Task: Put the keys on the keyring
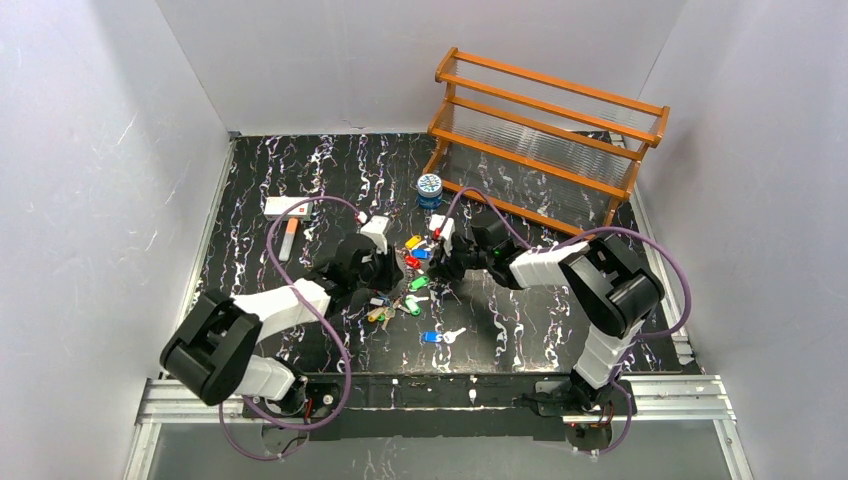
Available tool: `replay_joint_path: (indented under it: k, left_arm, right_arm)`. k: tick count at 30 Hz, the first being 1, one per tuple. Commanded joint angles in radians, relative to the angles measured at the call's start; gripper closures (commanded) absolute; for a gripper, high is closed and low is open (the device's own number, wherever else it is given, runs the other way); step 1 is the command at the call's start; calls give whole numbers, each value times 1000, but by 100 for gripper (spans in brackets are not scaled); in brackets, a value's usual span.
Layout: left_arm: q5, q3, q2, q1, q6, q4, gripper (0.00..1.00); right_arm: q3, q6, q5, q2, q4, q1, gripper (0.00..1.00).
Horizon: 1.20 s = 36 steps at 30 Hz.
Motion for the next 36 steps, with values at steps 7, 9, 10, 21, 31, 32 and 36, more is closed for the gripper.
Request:
replay_joint_path:
  k: [7, 9, 10, 21, 31, 32, 36]
  left_arm:
    - [51, -31, 50, -7, -76, -8, 77]
    - [39, -44, 37, -7, -89, -35, 78]
    - [36, -50, 32, -7, -98, -59, 78]
    - [43, -119, -83, -9, -205, -220, 79]
    - [-21, -124, -262, -7, -162, -298, 77]
    - [-22, -124, -274, -7, -152, -292, 75]
    - [-19, -124, -330, -7, -104, -253, 69]
  right_arm:
    - [41, 23, -147, 45, -85, 46, 67]
    - [35, 25, -146, 46, -99, 72, 67]
    - [31, 29, -146, 45, -105, 87, 68]
    - [-28, 58, -172, -45, -156, 176, 68]
    - [-22, -107, -71, -115, -143, 128, 63]
    - [-11, -136, -72, -100, -143, 128, 60]
    - [51, -223, -65, -36, -156, 127, 59]
